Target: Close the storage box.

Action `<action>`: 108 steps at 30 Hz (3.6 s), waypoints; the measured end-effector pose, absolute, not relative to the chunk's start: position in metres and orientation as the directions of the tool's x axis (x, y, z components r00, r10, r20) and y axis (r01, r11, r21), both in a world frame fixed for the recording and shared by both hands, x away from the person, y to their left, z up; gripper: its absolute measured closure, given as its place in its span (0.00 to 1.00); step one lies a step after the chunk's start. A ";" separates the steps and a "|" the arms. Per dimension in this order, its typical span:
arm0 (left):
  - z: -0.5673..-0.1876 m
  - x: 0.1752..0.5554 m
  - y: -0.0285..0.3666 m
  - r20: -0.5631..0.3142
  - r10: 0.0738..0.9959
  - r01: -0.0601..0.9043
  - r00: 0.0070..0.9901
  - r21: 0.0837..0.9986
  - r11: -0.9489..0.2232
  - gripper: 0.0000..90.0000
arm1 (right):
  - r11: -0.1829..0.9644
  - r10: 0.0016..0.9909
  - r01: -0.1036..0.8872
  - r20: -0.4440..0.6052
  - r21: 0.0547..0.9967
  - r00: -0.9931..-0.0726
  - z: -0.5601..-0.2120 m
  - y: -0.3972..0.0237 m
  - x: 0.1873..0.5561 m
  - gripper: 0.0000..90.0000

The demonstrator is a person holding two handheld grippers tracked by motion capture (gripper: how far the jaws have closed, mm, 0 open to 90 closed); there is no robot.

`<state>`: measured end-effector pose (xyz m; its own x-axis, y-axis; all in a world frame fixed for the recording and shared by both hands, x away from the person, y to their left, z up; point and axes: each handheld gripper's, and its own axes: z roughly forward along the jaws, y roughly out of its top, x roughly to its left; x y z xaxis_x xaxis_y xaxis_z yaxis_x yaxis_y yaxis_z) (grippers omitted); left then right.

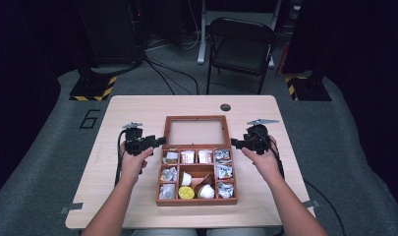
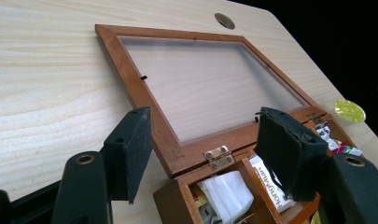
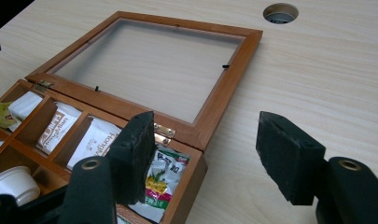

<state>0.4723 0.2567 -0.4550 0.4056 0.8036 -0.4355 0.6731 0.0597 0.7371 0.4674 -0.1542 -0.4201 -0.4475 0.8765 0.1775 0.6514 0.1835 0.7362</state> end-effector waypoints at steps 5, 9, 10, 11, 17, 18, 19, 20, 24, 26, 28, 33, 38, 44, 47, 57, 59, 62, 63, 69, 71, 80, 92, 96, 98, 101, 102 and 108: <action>-0.457 0.477 0.255 -0.427 0.809 0.675 0.405 0.736 0.051 0.40 | 0.182 0.869 0.663 0.197 0.726 -0.454 -0.420 -0.152 0.471 0.40; -0.459 0.480 0.254 -0.422 0.810 0.681 0.407 0.731 0.039 0.40 | 0.155 0.874 0.667 0.213 0.729 -0.436 -0.418 -0.155 0.478 0.39; -0.460 0.481 0.254 -0.422 0.811 0.682 0.406 0.730 0.038 0.40 | 0.152 0.878 0.669 0.212 0.728 -0.430 -0.418 -0.156 0.479 0.39; -0.461 0.482 0.253 -0.423 0.813 0.683 0.401 0.729 0.042 0.40 | 0.160 0.878 0.662 0.201 0.732 -0.434 -0.419 -0.156 0.481 0.38; -0.466 0.489 0.250 -0.422 0.817 0.691 0.394 0.722 0.039 0.40 | 0.180 0.883 0.673 0.184 0.717 -0.432 -0.427 -0.152 0.490 0.38; -0.467 0.490 0.249 -0.421 0.818 0.693 0.392 0.720 0.038 0.40 | 0.180 0.883 0.676 0.186 0.714 -0.431 -0.429 -0.150 0.491 0.38; -0.467 0.492 0.248 -0.420 0.817 0.694 0.396 0.720 0.034 0.40 | 0.190 0.884 0.670 0.172 0.717 -0.434 -0.431 -0.149 0.493 0.38; -0.468 0.493 0.247 -0.414 0.818 0.691 0.400 0.722 0.028 0.40 | 0.189 0.885 0.674 0.174 0.714 -0.432 -0.432 -0.148 0.494 0.38; -0.473 0.497 0.245 -0.441 0.813 0.705 0.381 0.707 0.053 0.40 | 0.184 0.880 0.672 0.184 0.718 -0.438 -0.437 -0.143 0.499 0.38; -0.475 0.499 0.245 -0.446 0.814 0.714 0.372 0.698 0.056 0.40 | 0.170 0.878 0.684 0.206 0.709 -0.432 -0.439 -0.139 0.501 0.37; -0.478 0.501 0.244 -0.450 0.814 0.716 0.367 0.695 0.062 0.40 | 0.178 0.877 0.679 0.199 0.712 -0.438 -0.440 -0.138 0.504 0.37; -0.482 0.504 0.245 -0.448 0.822 0.736 0.352 0.675 0.053 0.39 | 0.179 0.877 0.690 0.204 0.702 -0.435 -0.445 -0.134 0.508 0.37; -0.486 0.506 0.244 -0.458 0.824 0.746 0.334 0.663 0.066 0.39 | 0.172 0.882 0.704 0.211 0.689 -0.422 -0.451 -0.132 0.512 0.37; -0.492 0.509 0.241 -0.460 0.821 0.755 0.337 0.653 0.056 0.39 | 0.168 0.879 0.718 0.227 0.675 -0.419 -0.459 -0.128 0.513 0.37; -0.493 0.509 0.238 -0.462 0.822 0.760 0.333 0.648 0.057 0.40 | 0.175 0.878 0.720 0.224 0.671 -0.422 -0.462 -0.126 0.513 0.37; -0.497 0.511 0.233 -0.443 0.834 0.765 0.328 0.643 0.041 0.41 | 0.169 0.883 0.749 0.239 0.640 -0.403 -0.473 -0.120 0.518 0.37; -0.498 0.512 0.231 -0.443 0.838 0.767 0.319 0.640 0.046 0.41 | 0.164 0.883 0.756 0.248 0.633 -0.399 -0.475 -0.118 0.519 0.37; -0.500 0.513 0.231 -0.446 0.838 0.772 0.314 0.634 0.048 0.40 | 0.155 0.885 0.764 0.256 0.626 -0.389 -0.476 -0.116 0.520 0.37; -0.500 0.513 0.231 -0.452 0.836 0.773 0.310 0.632 0.055 0.40 | 0.160 0.884 0.758 0.250 0.632 -0.396 -0.477 -0.116 0.521 0.37; -0.502 0.515 0.229 -0.463 0.836 0.779 0.295 0.623 0.071 0.37 | 0.136 0.879 0.770 0.283 0.624 -0.385 -0.480 -0.116 0.524 0.34; -0.503 0.516 0.229 -0.474 0.830 0.782 0.296 0.619 0.074 0.36 | 0.119 0.876 0.781 0.306 0.613 -0.373 -0.481 -0.117 0.526 0.33; -0.504 0.520 0.226 -0.490 0.821 0.791 0.294 0.607 0.079 0.33 | 0.109 0.875 0.783 0.314 0.613 -0.368 -0.484 -0.115 0.528 0.29; -0.505 0.524 0.224 -0.485 0.818 0.798 0.308 0.600 0.056 0.29 | 0.087 0.870 0.800 0.346 0.593 -0.351 -0.488 -0.116 0.532 0.27; -0.505 0.525 0.224 -0.490 0.816 0.802 0.307 0.595 0.056 0.29 | 0.084 0.863 0.800 0.358 0.594 -0.357 -0.490 -0.118 0.534 0.26; -0.505 0.526 0.224 -0.486 0.817 0.802 0.311 0.595 0.049 0.28 | 0.072 0.857 0.809 0.379 0.583 -0.349 -0.491 -0.118 0.535 0.26; -0.505 0.527 0.224 -0.485 0.815 0.802 0.316 0.595 0.042 0.28 | 0.082 0.853 0.819 0.385 0.568 -0.353 -0.491 -0.117 0.538 0.25; -0.505 0.527 0.224 -0.486 0.815 0.804 0.315 0.593 0.042 0.28 | 0.090 0.855 0.818 0.377 0.569 -0.356 -0.491 -0.116 0.539 0.24; -0.506 0.528 0.224 -0.495 0.810 0.805 0.315 0.591 0.048 0.28 | 0.097 0.858 0.821 0.372 0.562 -0.355 -0.490 -0.114 0.541 0.22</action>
<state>0.5280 0.2241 -0.5064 0.3151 0.8098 -0.4949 0.8049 0.0483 0.5914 0.5409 -0.1140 -0.4905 -0.3554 0.8577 0.3716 0.8214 0.0969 0.5620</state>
